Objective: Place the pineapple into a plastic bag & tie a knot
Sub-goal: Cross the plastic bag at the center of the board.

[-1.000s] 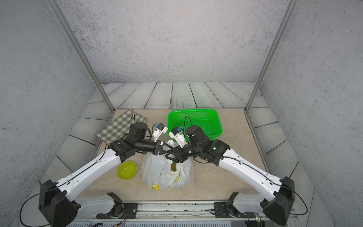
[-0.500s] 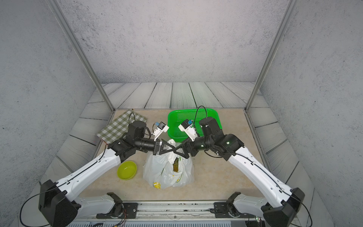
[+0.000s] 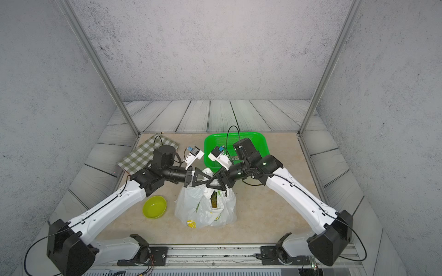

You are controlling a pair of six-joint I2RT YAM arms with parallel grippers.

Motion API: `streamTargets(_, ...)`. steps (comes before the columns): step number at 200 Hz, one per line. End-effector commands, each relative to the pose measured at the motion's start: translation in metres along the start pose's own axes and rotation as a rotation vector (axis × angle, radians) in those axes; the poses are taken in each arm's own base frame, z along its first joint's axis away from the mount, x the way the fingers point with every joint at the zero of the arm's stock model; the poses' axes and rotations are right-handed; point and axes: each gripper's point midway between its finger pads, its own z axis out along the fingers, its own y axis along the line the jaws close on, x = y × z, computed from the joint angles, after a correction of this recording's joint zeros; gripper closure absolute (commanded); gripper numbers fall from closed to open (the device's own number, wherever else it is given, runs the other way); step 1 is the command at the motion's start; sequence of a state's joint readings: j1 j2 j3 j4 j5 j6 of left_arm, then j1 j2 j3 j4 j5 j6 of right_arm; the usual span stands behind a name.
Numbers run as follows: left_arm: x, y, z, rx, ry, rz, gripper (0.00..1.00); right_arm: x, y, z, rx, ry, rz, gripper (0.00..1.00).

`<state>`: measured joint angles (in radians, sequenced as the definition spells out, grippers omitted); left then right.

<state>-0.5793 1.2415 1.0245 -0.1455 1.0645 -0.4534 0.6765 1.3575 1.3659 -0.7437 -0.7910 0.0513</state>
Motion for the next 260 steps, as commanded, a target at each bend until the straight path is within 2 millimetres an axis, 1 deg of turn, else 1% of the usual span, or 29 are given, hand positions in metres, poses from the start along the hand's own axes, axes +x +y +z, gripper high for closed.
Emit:
streamTargets(1, -0.010, -0.010, -0.005, 0.029, -0.019, 0.038, 1.00, 0.013, 0.008, 0.002, -0.058, 0.039, 0.021, 0.36)
streamTargets(23, -0.012, -0.008, -0.007, 0.025, -0.025, 0.034, 1.00, 0.020, 0.006, 0.005, -0.061, 0.058, 0.045, 0.40)
streamTargets(60, -0.012, -0.002, -0.005, 0.010, -0.026, 0.019, 1.00, 0.028, 0.003, 0.019, -0.073, 0.096, 0.078, 0.50)
streamTargets(77, -0.012, 0.000, -0.005, 0.004, -0.027, 0.013, 1.00, 0.025, 0.003, 0.023, -0.072, 0.091, 0.084, 0.54)
streamTargets(101, -0.011, 0.003, -0.005, -0.009, -0.030, 0.007, 1.00, 0.019, 0.005, 0.024, -0.074, 0.071, 0.078, 0.58)
streamTargets(116, -0.010, 0.005, -0.005, -0.018, -0.031, 0.001, 1.00, 0.019, 0.007, 0.025, -0.071, 0.075, 0.073, 0.61)
streamTargets(137, -0.011, 0.007, -0.005, -0.030, -0.037, 0.000, 1.00, 0.023, 0.005, 0.026, -0.048, 0.095, 0.073, 0.68)
streamTargets(150, -0.011, 0.007, -0.006, -0.032, -0.039, -0.002, 1.00, 0.026, 0.002, 0.028, -0.034, 0.108, 0.077, 0.74)
streamTargets(175, -0.011, 0.009, -0.006, -0.038, -0.037, -0.006, 1.00, 0.035, -0.017, 0.028, 0.068, 0.128, 0.096, 0.87)
streamTargets(181, -0.009, 0.009, -0.006, -0.042, -0.034, -0.011, 0.97, 0.037, -0.022, 0.027, 0.095, 0.131, 0.100, 0.90)
streamTargets(193, -0.006, 0.012, -0.006, -0.054, -0.026, -0.022, 0.86, 0.039, -0.028, 0.025, 0.131, 0.132, 0.100, 0.93)
streamTargets(207, -0.002, 0.016, -0.005, -0.064, -0.018, -0.035, 0.72, 0.039, -0.031, 0.021, 0.155, 0.121, 0.099, 0.94)
streamTargets(216, 0.001, 0.018, -0.006, -0.073, -0.012, -0.040, 0.65, 0.038, -0.032, 0.017, 0.171, 0.113, 0.096, 0.94)
streamTargets(230, 0.006, 0.021, -0.006, -0.088, -0.005, -0.049, 0.60, 0.037, -0.034, 0.011, 0.197, 0.106, 0.092, 0.94)
streamTargets(241, 0.010, 0.024, -0.006, -0.100, 0.004, -0.055, 0.57, 0.036, -0.035, 0.006, 0.215, 0.101, 0.089, 0.93)
streamTargets(260, 0.017, 0.027, -0.006, -0.118, 0.023, -0.060, 0.56, 0.033, -0.036, 0.000, 0.243, 0.098, 0.085, 0.89)
